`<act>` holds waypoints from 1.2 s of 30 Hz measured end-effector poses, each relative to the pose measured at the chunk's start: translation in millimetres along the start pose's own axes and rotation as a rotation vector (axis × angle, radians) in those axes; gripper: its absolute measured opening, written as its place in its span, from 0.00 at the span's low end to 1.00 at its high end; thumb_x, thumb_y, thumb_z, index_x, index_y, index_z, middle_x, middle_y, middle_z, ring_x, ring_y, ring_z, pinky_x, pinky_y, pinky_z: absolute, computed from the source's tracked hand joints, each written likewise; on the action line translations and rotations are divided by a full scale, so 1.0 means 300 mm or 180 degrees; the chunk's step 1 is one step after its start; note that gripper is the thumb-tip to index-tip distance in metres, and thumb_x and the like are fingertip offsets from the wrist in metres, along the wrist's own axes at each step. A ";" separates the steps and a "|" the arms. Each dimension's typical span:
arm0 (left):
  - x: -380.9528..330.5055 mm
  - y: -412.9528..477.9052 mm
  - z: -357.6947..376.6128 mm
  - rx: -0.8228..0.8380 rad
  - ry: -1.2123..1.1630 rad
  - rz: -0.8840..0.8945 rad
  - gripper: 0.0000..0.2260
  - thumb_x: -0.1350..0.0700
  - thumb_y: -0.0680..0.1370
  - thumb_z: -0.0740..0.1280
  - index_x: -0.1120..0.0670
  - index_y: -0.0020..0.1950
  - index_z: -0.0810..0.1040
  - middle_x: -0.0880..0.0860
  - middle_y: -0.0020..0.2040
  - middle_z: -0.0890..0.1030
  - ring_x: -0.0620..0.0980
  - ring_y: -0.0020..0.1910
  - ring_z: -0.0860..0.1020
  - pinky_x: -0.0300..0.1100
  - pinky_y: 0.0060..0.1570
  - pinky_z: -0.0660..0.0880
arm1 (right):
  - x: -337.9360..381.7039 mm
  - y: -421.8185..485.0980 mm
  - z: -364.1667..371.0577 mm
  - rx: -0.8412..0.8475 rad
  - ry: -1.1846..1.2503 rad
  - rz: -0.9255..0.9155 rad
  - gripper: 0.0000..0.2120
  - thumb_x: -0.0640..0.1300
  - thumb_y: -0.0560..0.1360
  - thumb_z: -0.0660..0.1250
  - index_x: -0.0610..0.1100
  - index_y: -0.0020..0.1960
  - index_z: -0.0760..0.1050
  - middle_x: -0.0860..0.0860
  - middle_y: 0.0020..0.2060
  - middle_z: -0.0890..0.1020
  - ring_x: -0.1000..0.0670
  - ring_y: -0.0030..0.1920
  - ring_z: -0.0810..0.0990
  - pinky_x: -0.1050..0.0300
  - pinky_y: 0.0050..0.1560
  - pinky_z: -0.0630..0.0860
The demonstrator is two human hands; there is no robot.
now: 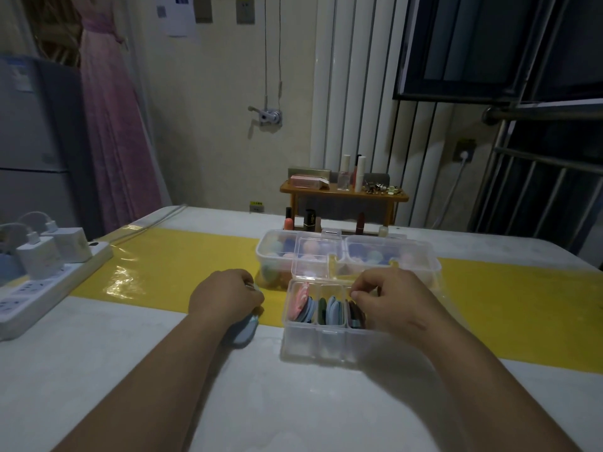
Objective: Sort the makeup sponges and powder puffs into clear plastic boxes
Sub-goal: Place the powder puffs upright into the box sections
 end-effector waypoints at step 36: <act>-0.131 -0.114 -0.105 -0.0743 -0.1664 0.0760 0.11 0.64 0.77 0.63 0.49 0.40 0.76 0.46 0.42 0.80 0.45 0.43 0.77 0.38 0.37 0.71 | -0.021 0.015 -0.007 -0.0105 0.0169 -0.0075 0.07 0.45 0.79 0.65 0.56 0.46 0.79 0.59 0.40 0.80 0.58 0.39 0.77 0.67 0.36 0.68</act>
Point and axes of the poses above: each hand's wrist, its own y-axis towards the middle knuckle, its own z-axis out of the palm, x = y × z, the point moved 3 cm from there along y, towards the middle knuckle
